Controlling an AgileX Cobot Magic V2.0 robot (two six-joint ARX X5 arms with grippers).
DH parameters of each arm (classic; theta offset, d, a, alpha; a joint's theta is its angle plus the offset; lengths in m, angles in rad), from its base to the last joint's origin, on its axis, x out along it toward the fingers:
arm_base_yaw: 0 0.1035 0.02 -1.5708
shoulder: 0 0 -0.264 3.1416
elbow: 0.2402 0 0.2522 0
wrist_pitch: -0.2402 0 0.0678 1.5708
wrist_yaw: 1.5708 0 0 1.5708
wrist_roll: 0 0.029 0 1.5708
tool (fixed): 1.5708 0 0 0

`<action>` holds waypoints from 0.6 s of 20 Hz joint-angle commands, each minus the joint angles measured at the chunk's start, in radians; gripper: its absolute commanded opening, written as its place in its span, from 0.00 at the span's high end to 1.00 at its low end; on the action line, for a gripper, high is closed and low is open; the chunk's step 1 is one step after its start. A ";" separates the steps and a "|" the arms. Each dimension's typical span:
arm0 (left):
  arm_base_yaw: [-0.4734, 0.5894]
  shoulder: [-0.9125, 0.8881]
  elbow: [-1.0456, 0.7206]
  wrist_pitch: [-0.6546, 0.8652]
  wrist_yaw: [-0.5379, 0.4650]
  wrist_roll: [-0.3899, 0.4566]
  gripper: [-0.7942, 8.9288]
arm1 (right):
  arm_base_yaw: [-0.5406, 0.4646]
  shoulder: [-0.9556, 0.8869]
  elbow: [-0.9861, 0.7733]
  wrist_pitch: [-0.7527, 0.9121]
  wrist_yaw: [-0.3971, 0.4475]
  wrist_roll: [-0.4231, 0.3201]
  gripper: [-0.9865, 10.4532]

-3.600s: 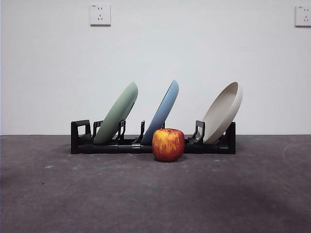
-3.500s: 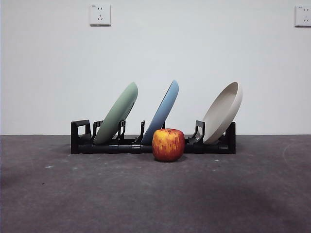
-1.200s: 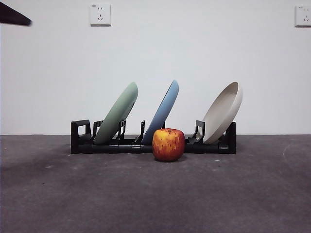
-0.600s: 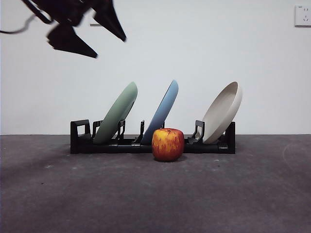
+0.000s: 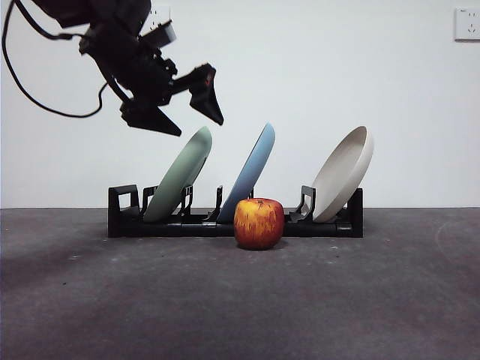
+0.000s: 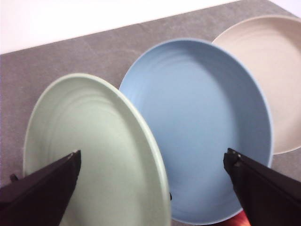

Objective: Take the green plate from the plate rack,put the plate on the table,take the apple from the table,put the apple in the plate

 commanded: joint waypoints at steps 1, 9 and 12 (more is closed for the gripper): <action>-0.005 0.043 0.002 0.018 -0.001 0.015 0.27 | 0.002 0.000 0.001 0.005 -0.001 0.006 0.34; -0.006 0.082 0.002 0.025 0.001 0.015 0.67 | 0.002 0.006 0.001 0.006 0.000 0.005 0.34; -0.006 0.082 0.002 0.023 0.016 0.015 0.86 | 0.002 0.008 0.001 0.006 0.000 0.003 0.34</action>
